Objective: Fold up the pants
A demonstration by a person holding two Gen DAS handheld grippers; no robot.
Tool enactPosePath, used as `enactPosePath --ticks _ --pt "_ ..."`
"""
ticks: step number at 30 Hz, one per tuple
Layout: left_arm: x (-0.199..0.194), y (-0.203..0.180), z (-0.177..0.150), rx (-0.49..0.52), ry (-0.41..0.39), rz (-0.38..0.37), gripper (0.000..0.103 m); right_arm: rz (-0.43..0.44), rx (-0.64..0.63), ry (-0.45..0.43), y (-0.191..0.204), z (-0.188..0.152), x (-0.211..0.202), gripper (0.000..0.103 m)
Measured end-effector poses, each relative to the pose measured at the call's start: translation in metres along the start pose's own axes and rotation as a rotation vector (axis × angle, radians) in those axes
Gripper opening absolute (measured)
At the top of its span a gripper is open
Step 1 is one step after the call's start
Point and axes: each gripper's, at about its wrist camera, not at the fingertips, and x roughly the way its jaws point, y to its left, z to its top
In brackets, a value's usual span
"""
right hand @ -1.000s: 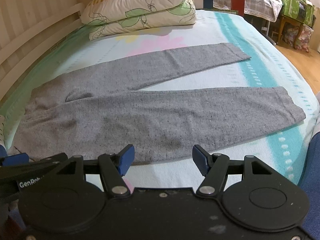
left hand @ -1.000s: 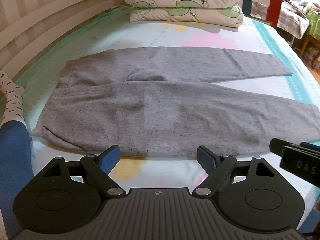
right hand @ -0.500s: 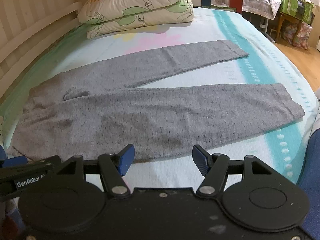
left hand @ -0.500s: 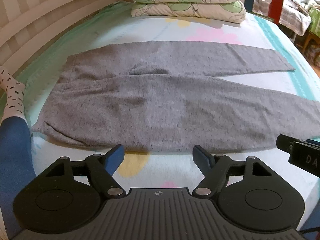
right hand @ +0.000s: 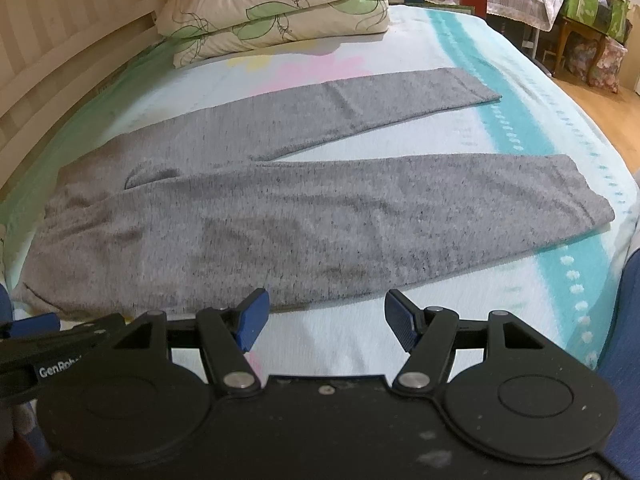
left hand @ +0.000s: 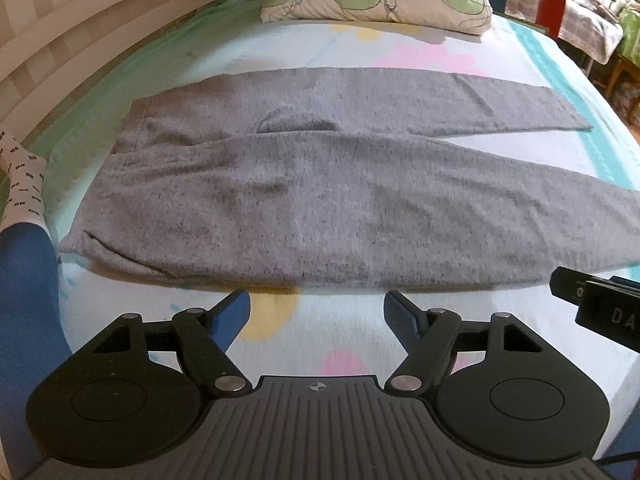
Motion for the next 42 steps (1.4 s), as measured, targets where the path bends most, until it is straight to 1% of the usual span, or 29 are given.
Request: enactPosePath --ticks 18,21,26,29,32,35,38,41,42 --pt "0.011 0.005 -0.003 -0.018 0.029 -0.001 0.073 0.004 -0.016 0.022 0.003 -0.001 0.008 0.068" --pt "0.015 0.006 -0.001 -0.013 0.032 0.002 0.073 0.023 -0.015 -0.007 0.003 0.001 0.008 0.068" --pt "0.023 0.009 0.006 -0.013 0.038 -0.002 0.071 0.076 0.011 -0.105 -0.002 0.010 0.000 0.068" --pt "0.029 0.011 0.013 -0.019 0.041 -0.015 0.070 0.096 0.022 -0.148 -0.004 0.019 0.001 0.068" --pt "0.036 0.012 0.021 -0.016 0.041 -0.022 0.069 0.091 0.029 -0.176 -0.007 0.029 0.007 0.068" --pt "0.043 0.011 0.031 0.005 0.032 -0.012 0.069 0.074 0.020 -0.215 -0.008 0.035 0.014 0.068" --pt "0.053 0.012 0.045 0.015 0.031 -0.013 0.069 0.054 -0.063 -0.186 -0.006 0.048 0.030 0.068" --pt "0.065 0.014 0.063 0.009 0.029 -0.019 0.069 0.073 -0.116 -0.132 -0.007 0.064 0.053 0.067" --pt "0.071 0.015 0.072 0.008 0.025 -0.016 0.069 0.091 -0.125 -0.111 -0.008 0.070 0.061 0.067"
